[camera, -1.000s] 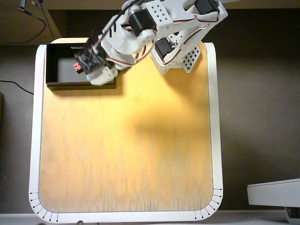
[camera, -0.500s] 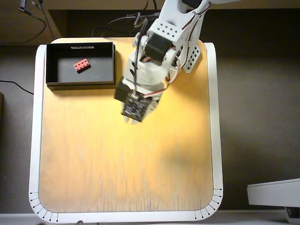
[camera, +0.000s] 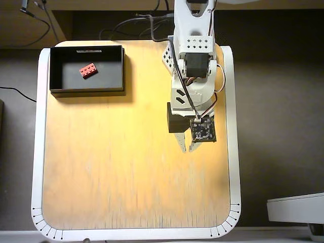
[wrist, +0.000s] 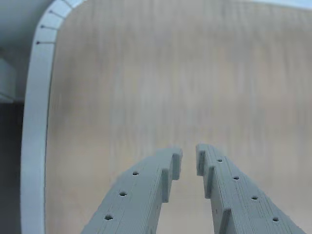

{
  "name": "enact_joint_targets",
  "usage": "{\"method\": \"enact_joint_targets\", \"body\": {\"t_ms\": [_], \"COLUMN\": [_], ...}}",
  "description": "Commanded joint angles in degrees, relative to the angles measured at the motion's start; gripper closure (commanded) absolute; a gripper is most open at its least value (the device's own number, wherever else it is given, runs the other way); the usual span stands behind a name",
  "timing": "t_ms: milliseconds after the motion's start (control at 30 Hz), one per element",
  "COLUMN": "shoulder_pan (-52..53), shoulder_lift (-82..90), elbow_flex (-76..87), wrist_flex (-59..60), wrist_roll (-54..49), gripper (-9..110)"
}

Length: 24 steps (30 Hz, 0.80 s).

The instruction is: Grasp a lego block and put it in the bin.

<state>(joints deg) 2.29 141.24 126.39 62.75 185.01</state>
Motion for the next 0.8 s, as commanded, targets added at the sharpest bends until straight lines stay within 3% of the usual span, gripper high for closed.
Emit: {"method": "enact_joint_targets", "body": {"t_ms": [0,767], "shoulder_pan": [-0.5,2.4], "shoulder_lift": [10.9,42.5], "elbow_flex": [7.5,40.4], "wrist_flex": [-5.0,-6.2], "wrist_roll": [1.6,5.9], "gripper": [101,101]}}
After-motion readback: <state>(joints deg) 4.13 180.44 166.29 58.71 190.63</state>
